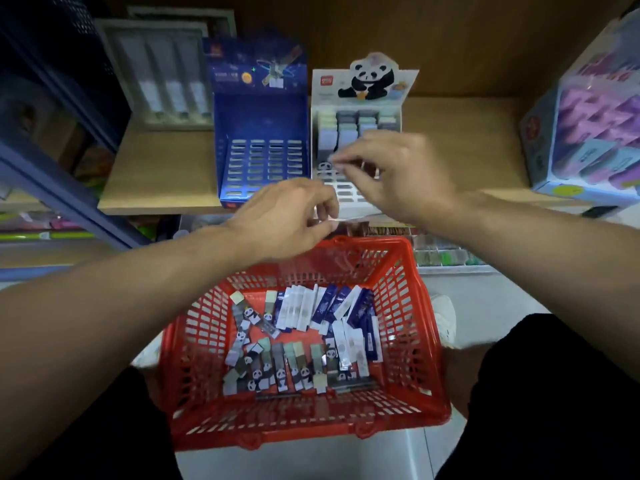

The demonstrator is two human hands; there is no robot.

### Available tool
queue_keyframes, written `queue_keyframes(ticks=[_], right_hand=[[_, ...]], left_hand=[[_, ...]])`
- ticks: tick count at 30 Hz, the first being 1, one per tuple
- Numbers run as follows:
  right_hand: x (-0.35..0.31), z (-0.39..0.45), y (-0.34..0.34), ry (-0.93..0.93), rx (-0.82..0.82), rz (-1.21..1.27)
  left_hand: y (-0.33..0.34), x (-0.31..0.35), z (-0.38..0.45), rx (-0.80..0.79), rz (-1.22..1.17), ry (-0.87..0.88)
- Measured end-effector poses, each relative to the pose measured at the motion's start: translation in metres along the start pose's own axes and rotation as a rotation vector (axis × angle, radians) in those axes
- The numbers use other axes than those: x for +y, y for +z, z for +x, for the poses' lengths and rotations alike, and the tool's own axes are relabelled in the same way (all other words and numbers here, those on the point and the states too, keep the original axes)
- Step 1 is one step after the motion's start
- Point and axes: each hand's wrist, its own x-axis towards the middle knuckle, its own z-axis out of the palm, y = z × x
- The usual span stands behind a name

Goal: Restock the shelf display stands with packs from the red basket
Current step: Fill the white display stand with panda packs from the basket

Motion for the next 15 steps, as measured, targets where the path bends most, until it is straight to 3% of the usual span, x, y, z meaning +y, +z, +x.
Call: queue_keyframes(ticks=[3, 6, 8, 12, 15], right_hand=[[-0.022, -0.04, 0.036, -0.083, -0.248, 0.038], [-0.028, -0.084, 0.076, -0.065, -0.775, -0.068], [-0.027, -0.106, 0.094, -0.004, -1.062, -0.142], [-0.028, -0.136, 0.118, -0.078, -1.45, -0.293], [-0.025, -0.149, 0.137, -0.025, -1.535, -0.268]], left_hand=[[0.019, -0.01, -0.02, -0.285, 0.073, -0.026], [0.062, -0.031, -0.052, -0.678, 0.097, -0.131], [0.089, -0.046, -0.07, -0.854, 0.152, -0.253], [0.139, -0.069, -0.089, -0.875, 0.127, -0.455], [0.184, -0.07, -0.102, -0.83, 0.03, -0.531]])
